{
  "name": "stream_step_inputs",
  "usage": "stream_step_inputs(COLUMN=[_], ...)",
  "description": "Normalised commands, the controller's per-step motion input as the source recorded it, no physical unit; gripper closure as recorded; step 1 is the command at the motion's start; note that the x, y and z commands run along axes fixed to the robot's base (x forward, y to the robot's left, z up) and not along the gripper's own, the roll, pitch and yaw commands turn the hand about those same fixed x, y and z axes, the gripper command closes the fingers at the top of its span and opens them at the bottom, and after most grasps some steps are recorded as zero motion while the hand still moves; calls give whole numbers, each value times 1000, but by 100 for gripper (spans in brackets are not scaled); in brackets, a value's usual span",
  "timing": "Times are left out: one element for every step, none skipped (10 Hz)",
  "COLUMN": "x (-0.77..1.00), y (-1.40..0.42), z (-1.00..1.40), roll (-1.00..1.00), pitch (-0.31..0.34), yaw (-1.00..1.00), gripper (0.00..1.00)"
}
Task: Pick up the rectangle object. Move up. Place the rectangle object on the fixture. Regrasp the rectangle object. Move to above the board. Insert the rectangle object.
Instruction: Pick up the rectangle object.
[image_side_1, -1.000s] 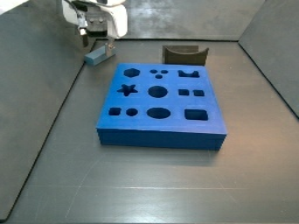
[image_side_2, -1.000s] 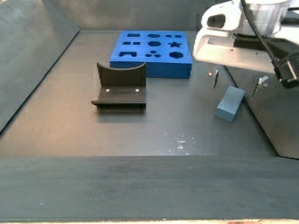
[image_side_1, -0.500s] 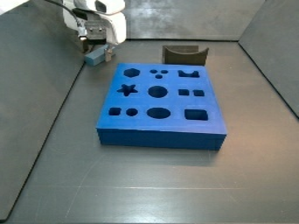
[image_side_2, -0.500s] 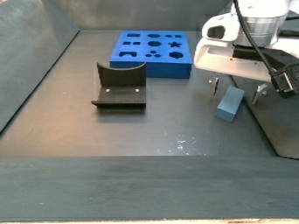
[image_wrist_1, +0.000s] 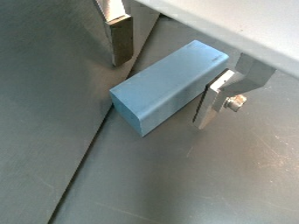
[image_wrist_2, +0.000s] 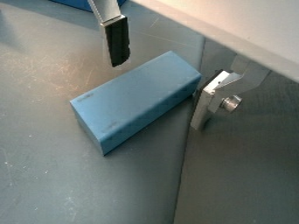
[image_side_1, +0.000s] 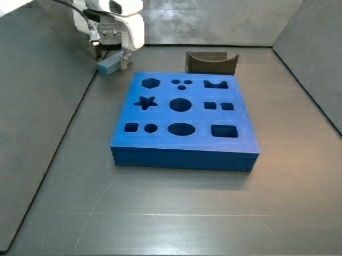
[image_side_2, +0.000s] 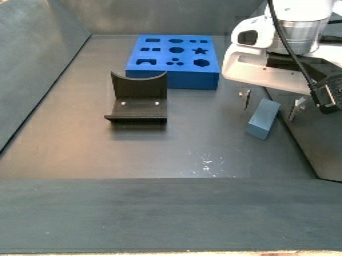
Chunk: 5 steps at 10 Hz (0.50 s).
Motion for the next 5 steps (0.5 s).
stream_step_inputs(x=[9, 106, 200, 206, 180], y=[223, 177, 180, 203, 206], z=[-343, -369, -354, -320, -346], roll=[-186, -149, -154, -151, -163], pitch=[0, 0, 0, 0, 0], yaw=[-143, -131, -143, -126, -106], gripper=[0, 0, 0, 0, 0])
